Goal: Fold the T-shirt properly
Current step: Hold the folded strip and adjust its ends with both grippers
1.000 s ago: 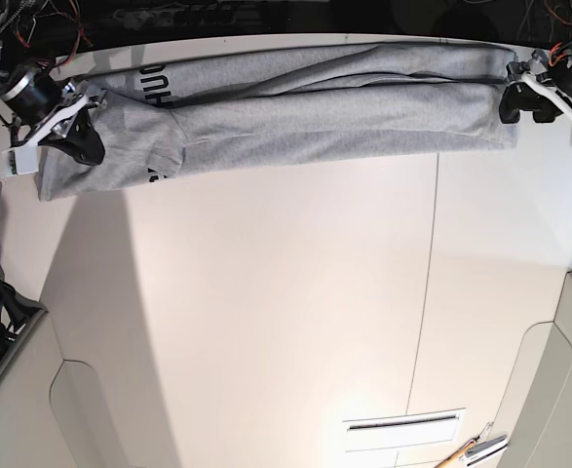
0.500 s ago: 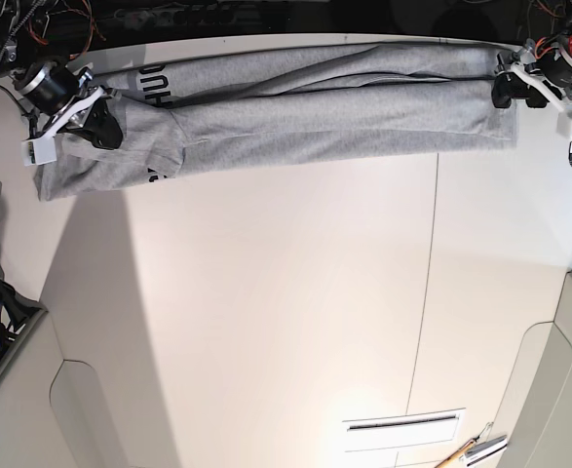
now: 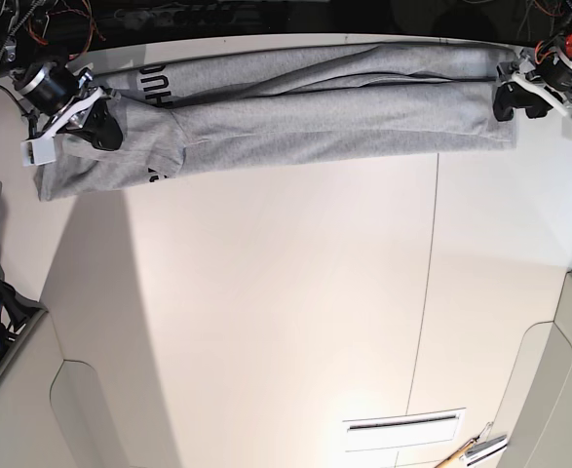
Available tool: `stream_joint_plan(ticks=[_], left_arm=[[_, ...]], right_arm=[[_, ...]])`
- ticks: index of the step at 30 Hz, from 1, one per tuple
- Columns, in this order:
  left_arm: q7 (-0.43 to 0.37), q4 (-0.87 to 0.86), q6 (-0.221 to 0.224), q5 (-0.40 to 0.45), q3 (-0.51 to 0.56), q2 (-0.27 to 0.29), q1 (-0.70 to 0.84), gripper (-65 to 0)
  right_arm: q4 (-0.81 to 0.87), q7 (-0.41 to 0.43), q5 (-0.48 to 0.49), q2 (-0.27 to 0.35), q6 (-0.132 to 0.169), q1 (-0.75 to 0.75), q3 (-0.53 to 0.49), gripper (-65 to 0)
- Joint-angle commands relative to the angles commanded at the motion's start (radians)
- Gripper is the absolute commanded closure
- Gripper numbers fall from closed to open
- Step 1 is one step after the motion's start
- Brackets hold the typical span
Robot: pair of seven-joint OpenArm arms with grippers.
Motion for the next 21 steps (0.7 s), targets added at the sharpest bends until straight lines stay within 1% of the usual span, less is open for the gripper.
stream_joint_plan(ticks=[2,7,8,9,11,13,14,21], left_arm=[[0.006,0.000,-0.011,-0.021,0.041,0.000,0.000,-46.6],[0.003,0.000,-0.011,-0.020,0.133,0.000,-0.005,-46.2],[-0.002,0.000,-0.011,-0.020,0.138,0.000,-0.008,-43.3],[-0.007,0.000,-0.011,-0.020,0.139,0.000,-0.011,-36.3],[-0.009,0.000,-0.010,-0.019,0.138,0.000,-0.021,-17.4],[-0.019,0.000,-0.010,-0.020,0.138,0.000,-0.032,-2.0],[-0.019,0.000,-0.010,-0.020,0.138,0.000,-0.038,0.0],[-0.023,0.000,-0.010,-0.019,0.138,0.000,-0.058,0.0]], right_arm=[[0.000,-0.003,-0.001,0.000,0.000,0.008,0.000,0.0],[0.000,-0.006,0.000,0.000,0.000,0.011,0.000,0.0],[0.000,-0.006,0.000,0.000,0.000,0.011,0.000,0.0],[0.000,-0.007,-0.001,0.000,0.000,0.011,0.000,0.0],[0.000,-0.007,-0.001,0.000,0.000,0.011,0.000,0.0],[0.000,-0.008,-0.001,0.000,0.000,0.011,0.000,0.0],[0.000,-0.008,0.000,0.000,0.000,0.011,0.000,0.0],[0.000,-0.010,0.000,0.000,0.000,0.011,0.000,0.0]])
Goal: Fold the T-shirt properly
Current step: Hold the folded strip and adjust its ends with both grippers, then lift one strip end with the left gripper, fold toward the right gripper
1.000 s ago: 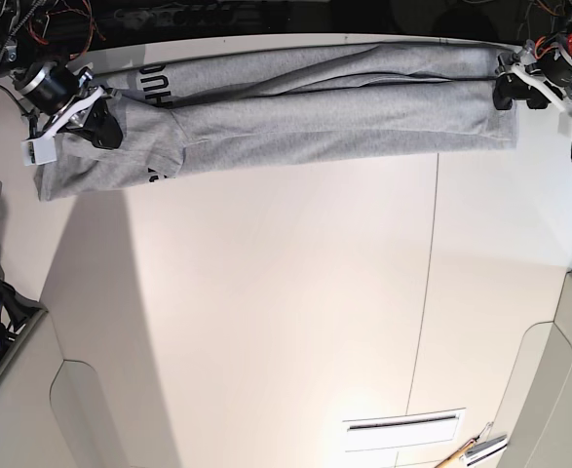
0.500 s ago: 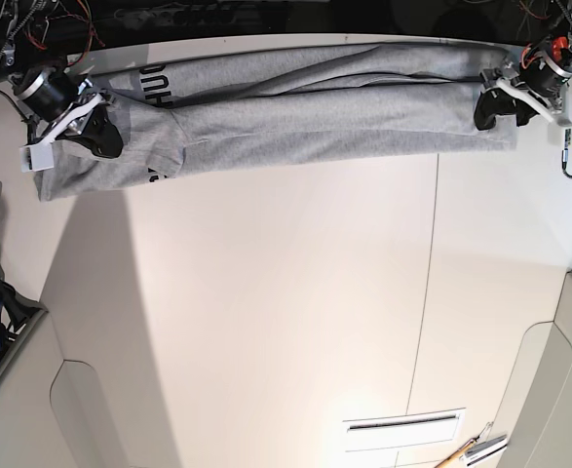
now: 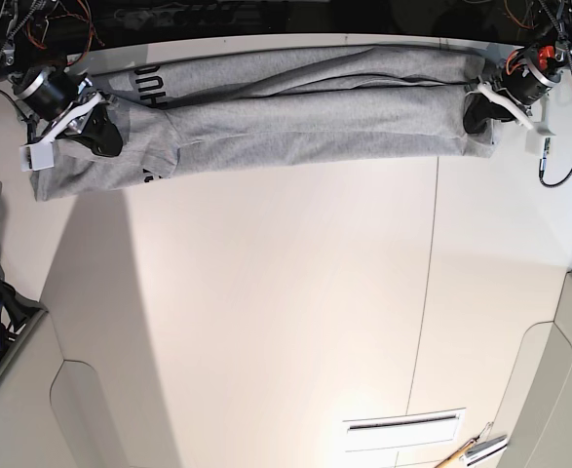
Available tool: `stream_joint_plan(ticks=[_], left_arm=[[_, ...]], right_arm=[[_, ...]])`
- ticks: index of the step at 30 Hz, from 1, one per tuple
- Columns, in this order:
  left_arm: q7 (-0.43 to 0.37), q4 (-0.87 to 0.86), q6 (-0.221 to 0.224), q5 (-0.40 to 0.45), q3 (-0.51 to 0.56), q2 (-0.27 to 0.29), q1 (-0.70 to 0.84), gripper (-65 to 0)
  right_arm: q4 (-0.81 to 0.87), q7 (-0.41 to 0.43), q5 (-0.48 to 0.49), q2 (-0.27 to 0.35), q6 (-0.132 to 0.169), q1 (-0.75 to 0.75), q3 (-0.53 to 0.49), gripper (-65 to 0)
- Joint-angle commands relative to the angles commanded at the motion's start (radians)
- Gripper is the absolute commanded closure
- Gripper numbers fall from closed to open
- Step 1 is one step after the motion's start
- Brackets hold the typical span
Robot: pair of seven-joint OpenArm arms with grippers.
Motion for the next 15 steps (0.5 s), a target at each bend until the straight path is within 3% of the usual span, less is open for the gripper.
stream_joint_plan(ticks=[9,13,15], left_arm=[[0.012,0.003,0.019,0.001,-0.044,-0.003,-0.081,0.0],[0.020,0.003,0.019,0.048,-0.048,-0.003,-0.163,0.0],[0.019,0.003,0.019,0.076,-0.048,-0.004,-0.206,0.0]], right_arm=[[0.031,0.000,0.040,0.000,0.007,0.000,0.005,0.0],[0.089,-0.012,0.060,0.000,0.007,0.011,0.041,0.0],[0.121,-0.034,0.060,0.000,0.007,0.024,0.070,-8.9]])
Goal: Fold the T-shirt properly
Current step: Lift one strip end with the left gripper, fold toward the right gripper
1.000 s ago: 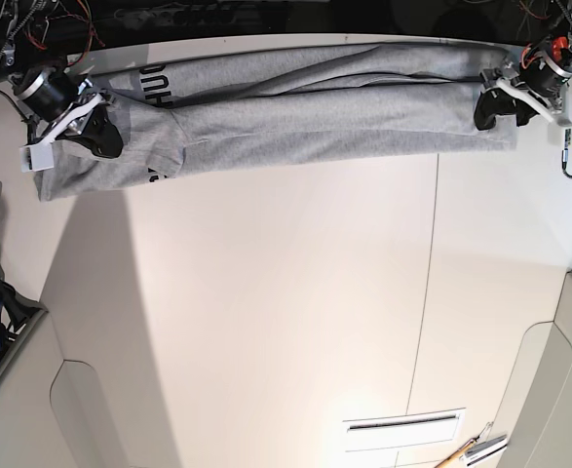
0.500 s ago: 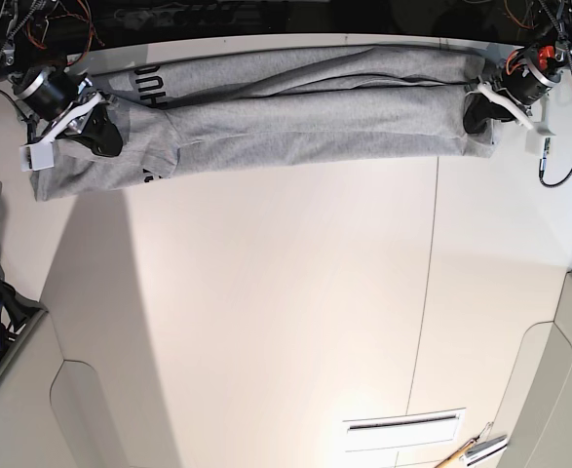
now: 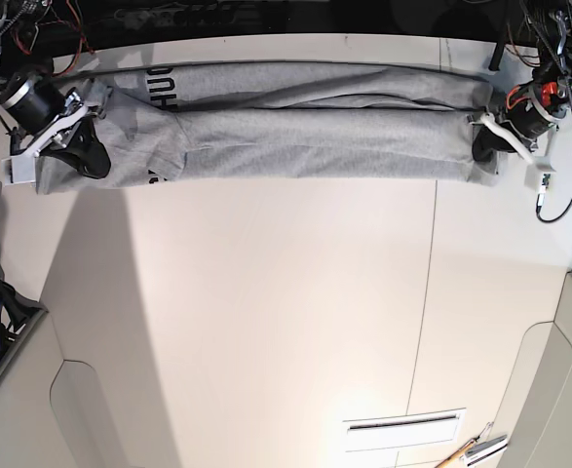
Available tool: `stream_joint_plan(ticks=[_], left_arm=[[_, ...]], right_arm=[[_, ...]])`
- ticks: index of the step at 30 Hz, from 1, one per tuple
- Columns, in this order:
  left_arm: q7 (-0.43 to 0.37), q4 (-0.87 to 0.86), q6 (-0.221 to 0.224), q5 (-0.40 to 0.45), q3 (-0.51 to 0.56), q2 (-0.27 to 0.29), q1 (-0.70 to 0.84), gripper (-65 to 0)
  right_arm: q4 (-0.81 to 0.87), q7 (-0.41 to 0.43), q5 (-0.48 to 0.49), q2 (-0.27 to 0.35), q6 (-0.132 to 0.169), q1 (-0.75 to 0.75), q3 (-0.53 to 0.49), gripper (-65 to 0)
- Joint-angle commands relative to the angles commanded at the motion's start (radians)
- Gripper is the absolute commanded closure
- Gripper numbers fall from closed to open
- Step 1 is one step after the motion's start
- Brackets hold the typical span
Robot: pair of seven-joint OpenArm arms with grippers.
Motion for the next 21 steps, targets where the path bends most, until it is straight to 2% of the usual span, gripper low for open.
stream_joint_plan(ticks=[2,6,9,12,15,18,20,21], left_arm=[[0.000,0.000,0.000,0.029,0.000,-0.007,-0.047,0.0],[-0.008,0.000,0.003,0.113,0.000,-0.032,-0.150,0.0],[-0.043,0.000,0.049,0.197,0.001,-0.066,-0.215,0.0],[-0.046,0.000,0.064,0.240,0.001,-0.114,-0.262,0.0],[-0.050,0.000,0.071,0.246,0.002,-0.165,-0.282,0.0],[-0.013,0.000,0.113,0.229,0.003,-0.195,-0.282,0.0],[0.035,0.000,0.109,0.174,0.016,-0.195,-0.284,0.0],[0.054,0.000,0.092,0.138,0.033,-0.194,-0.283,0.0]], right_arm=[[0.016,-0.004,0.000,0.000,0.000,0.010,0.032,-14.5],[0.019,-0.008,-0.001,0.000,0.000,0.011,0.076,-14.5],[0.019,-0.008,-0.001,0.000,0.000,0.011,0.085,-14.5],[0.019,-0.009,0.000,0.000,0.000,0.011,0.086,-14.5],[0.019,-0.009,0.000,0.000,0.000,0.011,0.086,-14.5],[0.019,-0.011,0.000,0.000,0.000,0.011,0.086,-14.5],[0.019,-0.011,0.000,0.000,0.000,0.010,0.086,-14.5],[0.019,-0.012,0.000,0.000,0.000,0.008,0.086,-14.5]])
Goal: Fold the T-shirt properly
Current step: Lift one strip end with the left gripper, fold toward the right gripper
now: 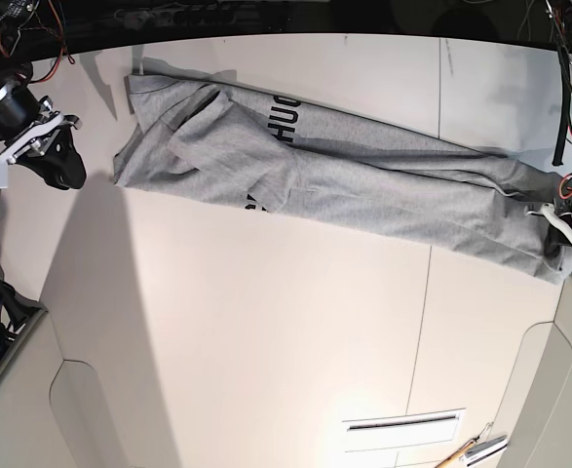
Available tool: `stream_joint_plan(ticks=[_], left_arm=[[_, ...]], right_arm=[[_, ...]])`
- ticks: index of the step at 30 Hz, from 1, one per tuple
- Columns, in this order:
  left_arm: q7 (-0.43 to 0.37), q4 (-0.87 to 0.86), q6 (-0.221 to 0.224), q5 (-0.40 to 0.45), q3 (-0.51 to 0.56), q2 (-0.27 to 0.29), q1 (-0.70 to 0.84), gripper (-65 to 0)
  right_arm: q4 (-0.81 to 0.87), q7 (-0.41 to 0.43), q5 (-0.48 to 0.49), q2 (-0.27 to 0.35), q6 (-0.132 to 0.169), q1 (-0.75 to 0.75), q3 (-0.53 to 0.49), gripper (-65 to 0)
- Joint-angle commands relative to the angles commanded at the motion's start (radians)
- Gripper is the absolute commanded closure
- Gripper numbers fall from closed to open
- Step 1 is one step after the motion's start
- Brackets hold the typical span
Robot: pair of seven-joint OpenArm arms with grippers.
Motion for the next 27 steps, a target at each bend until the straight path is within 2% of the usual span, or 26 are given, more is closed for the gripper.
stream_joint_plan(ticks=[3,4,6,10,16,21,22,24,25,26,27], left_arm=[[0.025,0.006,-0.004,-0.074,0.088,0.000,0.000,0.0],[0.025,0.014,0.011,-0.088,0.124,0.000,0.000,0.0],[0.025,0.043,0.043,-0.101,0.193,0.001,-0.001,0.0],[0.058,0.150,0.056,-0.111,0.303,0.023,0.000,0.0],[0.060,0.176,0.058,-0.075,0.431,0.125,-0.003,0.0],[0.042,0.158,0.058,-0.042,0.433,0.225,-0.002,0.0],[0.041,0.148,0.058,-0.042,0.433,0.241,-0.003,-2.6],[0.034,0.131,0.057,-0.043,0.433,0.267,-0.002,-20.9],[0.024,0.127,0.058,-0.043,0.433,0.280,-0.002,-27.6],[0.016,0.125,0.058,-0.043,0.433,0.292,-0.003,-31.5],[0.011,0.124,0.058,-0.045,0.433,0.306,-0.003,-32.3]], right_arm=[[0.000,-0.018,0.004,0.000,0.000,0.000,0.000,-14.5],[0.000,-0.027,0.009,0.000,0.000,0.000,0.001,-14.5],[0.000,-0.037,0.010,0.000,0.000,0.000,0.001,-14.5],[0.000,-0.039,0.006,0.000,0.000,-0.003,0.001,-14.5],[0.000,-0.049,0.005,0.000,0.000,-0.003,0.001,-14.7],[0.000,-0.056,-0.004,-0.003,-0.003,-0.019,0.001,-34.3],[0.000,-0.056,-0.005,-0.007,-0.003,-0.029,0.001,-35.7],[0.000,-0.056,0.000,-0.019,-0.003,-0.054,0.001,-35.7],[0.000,-0.056,0.006,-0.026,-0.003,-0.067,0.001,-35.7],[0.000,-0.056,0.008,-0.034,-0.003,-0.079,0.001,-35.7],[-0.001,-0.056,0.011,-0.042,-0.003,-0.088,0.001,-35.7]])
